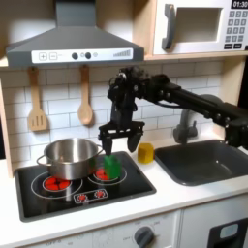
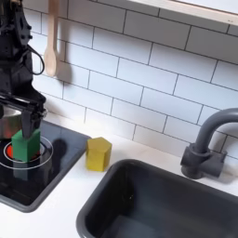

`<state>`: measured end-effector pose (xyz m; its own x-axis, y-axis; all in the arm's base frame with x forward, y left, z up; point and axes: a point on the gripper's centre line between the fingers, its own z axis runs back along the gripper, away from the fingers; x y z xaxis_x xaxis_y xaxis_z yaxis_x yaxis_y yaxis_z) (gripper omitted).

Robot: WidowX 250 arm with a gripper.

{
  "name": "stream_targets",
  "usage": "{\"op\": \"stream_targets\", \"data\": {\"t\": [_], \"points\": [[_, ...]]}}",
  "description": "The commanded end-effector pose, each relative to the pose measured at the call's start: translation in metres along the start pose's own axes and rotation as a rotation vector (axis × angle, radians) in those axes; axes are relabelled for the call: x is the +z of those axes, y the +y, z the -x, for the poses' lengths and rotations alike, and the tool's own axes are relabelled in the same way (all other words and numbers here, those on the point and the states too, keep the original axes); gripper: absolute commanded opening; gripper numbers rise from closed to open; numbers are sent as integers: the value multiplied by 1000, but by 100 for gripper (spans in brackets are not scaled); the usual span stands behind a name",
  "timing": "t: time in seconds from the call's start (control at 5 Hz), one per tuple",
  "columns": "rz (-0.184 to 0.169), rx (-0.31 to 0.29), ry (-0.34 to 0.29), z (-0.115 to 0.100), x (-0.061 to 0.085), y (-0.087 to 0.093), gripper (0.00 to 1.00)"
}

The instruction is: Reach green block

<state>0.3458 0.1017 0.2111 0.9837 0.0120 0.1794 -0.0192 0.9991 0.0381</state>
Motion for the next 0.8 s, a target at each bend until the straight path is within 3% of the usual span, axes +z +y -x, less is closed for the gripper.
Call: {"op": "stream_targets", "data": {"t": [0.0,0.6], "points": [[-1,11,27,3,-14,15,100],[37,-34,28,-5,-23,4,100]]}}
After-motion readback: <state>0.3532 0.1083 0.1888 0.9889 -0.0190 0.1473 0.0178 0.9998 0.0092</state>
